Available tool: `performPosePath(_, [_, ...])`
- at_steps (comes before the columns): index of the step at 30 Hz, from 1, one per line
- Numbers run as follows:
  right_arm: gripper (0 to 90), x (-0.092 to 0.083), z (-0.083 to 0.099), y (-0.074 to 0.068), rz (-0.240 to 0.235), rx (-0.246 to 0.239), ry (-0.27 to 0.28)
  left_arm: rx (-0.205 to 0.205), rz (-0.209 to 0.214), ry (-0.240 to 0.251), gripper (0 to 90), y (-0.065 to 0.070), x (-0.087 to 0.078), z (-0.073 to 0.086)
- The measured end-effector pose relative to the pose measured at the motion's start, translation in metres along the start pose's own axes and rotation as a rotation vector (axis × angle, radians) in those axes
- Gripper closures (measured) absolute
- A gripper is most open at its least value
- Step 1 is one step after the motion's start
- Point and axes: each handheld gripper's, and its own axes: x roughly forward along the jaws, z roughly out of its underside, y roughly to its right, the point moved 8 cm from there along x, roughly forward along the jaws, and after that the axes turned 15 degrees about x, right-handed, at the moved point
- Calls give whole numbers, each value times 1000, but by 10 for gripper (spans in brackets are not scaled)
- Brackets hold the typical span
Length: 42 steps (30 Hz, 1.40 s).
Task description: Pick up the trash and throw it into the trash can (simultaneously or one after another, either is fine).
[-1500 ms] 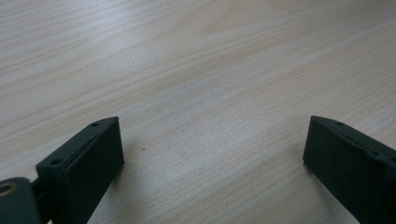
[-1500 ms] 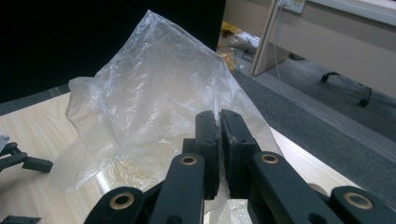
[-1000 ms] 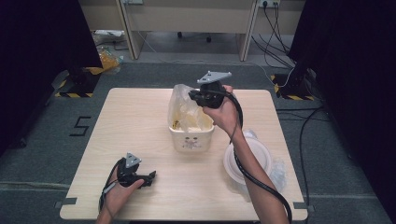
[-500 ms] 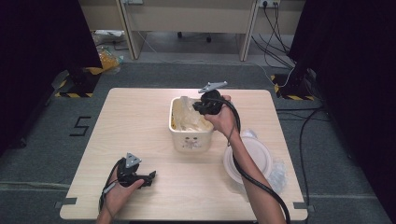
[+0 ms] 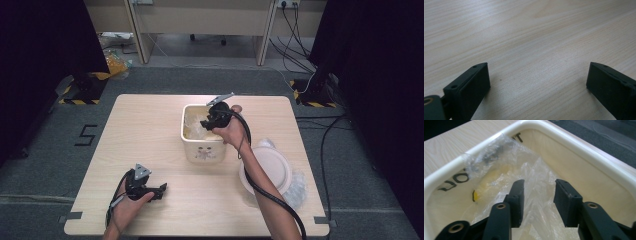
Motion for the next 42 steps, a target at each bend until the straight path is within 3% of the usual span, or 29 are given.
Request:
performPosePath(3, [477,-16,-11,-3,-7,11,63,5,2,-4,42,0,0,0])
performPosePath(8, [420,-42,-22,-3,-13,15,127,5,3,-5,42,0,0,0])
performPosePath(14, [403,-59,-18,6,2,12,150,1,1,-2,42,0,0,0])
performPosePath(19, [379,-79,-3,21,21,17,170,1,1,-1,42,0,0,0])
performPosePath(23, [364,-104,23,33,29,25,196,0,0,-1,42,0,0,0])
performPosePath(28, [354,-120,49,41,34,33,206,2,0,-2,42,0,0,0])
performPosePath(30, [352,-131,70,47,30,63,224,2,0,-2,42,0,0,0])
performPosePath(35, [350,-143,102,55,37,87,228,4,0,-4,41,0,0,0])
performPosePath(40, [344,-158,139,70,80,127,232,4,0,-4,41,0,0,0])
performPosePath(42, [344,-159,144,73,83,137,233,4,0,-4,41,0,0,0])
